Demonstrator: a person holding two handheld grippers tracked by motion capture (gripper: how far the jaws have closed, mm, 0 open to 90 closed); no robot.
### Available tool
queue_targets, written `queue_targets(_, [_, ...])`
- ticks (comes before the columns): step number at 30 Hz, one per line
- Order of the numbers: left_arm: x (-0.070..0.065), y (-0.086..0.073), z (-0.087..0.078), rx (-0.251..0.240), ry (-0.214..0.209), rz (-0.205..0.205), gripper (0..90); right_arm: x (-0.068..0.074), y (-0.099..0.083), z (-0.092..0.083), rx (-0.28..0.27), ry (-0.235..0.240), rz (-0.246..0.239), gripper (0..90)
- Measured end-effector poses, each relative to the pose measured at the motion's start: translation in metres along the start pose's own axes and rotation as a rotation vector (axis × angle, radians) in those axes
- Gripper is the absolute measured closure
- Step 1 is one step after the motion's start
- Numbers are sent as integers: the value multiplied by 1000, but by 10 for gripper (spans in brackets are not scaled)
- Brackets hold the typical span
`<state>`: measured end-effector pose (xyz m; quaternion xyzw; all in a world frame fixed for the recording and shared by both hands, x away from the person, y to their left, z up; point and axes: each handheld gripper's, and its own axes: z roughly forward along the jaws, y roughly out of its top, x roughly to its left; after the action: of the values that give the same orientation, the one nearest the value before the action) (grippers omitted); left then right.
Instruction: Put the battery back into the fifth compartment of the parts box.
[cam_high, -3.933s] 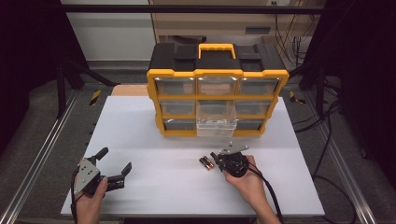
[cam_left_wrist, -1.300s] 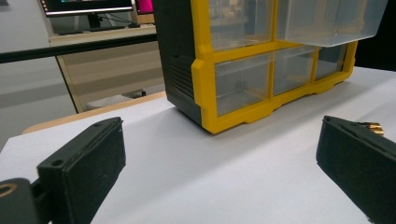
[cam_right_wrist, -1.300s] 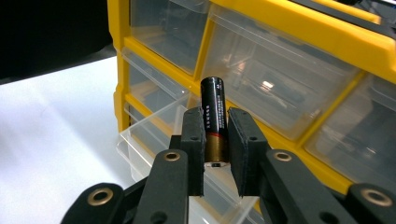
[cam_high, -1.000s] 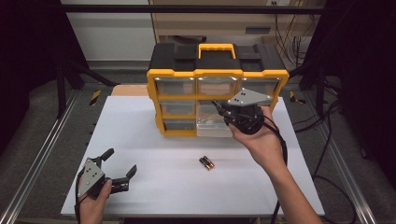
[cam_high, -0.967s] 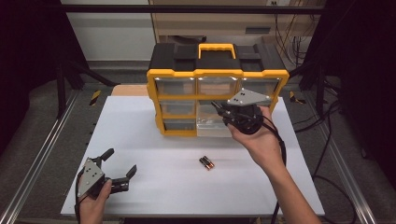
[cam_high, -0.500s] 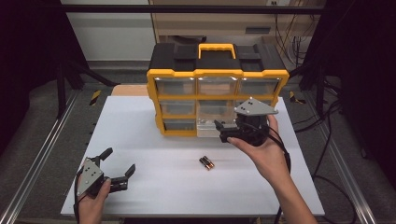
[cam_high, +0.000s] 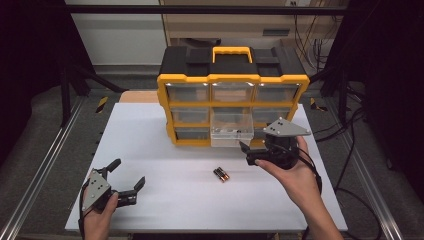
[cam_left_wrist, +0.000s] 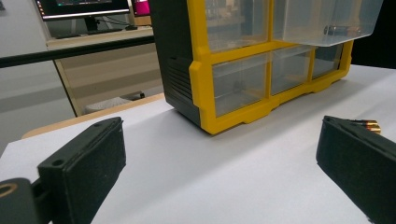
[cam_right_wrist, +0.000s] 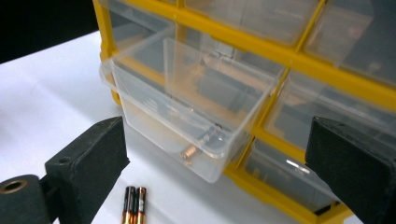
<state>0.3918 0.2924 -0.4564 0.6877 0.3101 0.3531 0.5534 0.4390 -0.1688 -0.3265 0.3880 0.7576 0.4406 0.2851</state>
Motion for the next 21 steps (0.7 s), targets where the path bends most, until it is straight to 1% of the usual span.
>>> queue_targets(7, [1, 0, -1, -2, 1, -2, 12, -5, -19, 5, 39, 9, 34, 62])
queue_targets(13, [0, 0, 0, -1, 0, -2, 12, -5, -35, 8, 74, 19, 47, 62])
queue_targets(16, [0, 0, 0, -2, 0, -2, 11, -5, -43, 10, 90, 23, 61, 63])
queue_targets(21, [0, 0, 0, -4, 2, -3, 11, -3, -60, 18, 132, 38, 73, 64])
